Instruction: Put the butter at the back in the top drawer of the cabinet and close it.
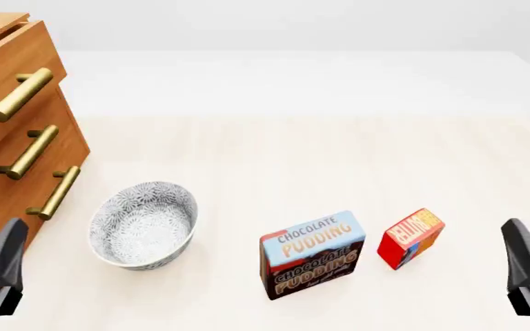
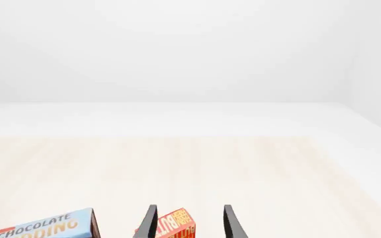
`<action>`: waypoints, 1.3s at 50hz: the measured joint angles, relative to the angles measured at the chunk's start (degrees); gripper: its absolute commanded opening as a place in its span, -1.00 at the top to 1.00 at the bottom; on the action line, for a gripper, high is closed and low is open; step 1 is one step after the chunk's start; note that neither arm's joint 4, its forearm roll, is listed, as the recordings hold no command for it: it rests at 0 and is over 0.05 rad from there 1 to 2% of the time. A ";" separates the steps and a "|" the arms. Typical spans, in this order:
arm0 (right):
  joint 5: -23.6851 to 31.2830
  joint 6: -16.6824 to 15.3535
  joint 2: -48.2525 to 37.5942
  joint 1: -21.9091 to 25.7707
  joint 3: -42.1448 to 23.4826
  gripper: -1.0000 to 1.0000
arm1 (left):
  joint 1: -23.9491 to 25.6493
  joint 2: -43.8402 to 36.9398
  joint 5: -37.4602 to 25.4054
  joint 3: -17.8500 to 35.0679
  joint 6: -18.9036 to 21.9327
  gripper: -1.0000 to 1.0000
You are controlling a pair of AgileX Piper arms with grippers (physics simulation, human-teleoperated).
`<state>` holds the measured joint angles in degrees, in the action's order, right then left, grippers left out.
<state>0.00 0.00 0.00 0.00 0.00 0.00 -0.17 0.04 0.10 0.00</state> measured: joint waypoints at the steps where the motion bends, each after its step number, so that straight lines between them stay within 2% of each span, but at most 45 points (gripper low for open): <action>1: 0.00 0.00 0.00 0.00 0.00 -1.00 | 0.00 -0.03 0.01 0.01 0.00 -1.00; 25: 0.00 0.00 0.00 0.00 0.00 -1.00 | 0.00 -0.21 0.39 0.20 0.28 -1.00; 38: 0.00 0.00 0.00 0.00 0.00 -1.00 | 1.26 0.05 1.12 4.03 7.51 -1.00; 53: 0.00 0.00 0.00 0.00 0.00 -1.00 | 3.95 0.13 -2.61 9.24 14.47 -1.00; 65: 0.00 0.00 0.00 0.00 0.00 -1.00 | 6.32 -0.71 -5.43 12.72 21.96 -1.00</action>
<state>0.00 0.00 0.00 0.00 0.00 6.32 -0.88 -5.39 12.81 21.96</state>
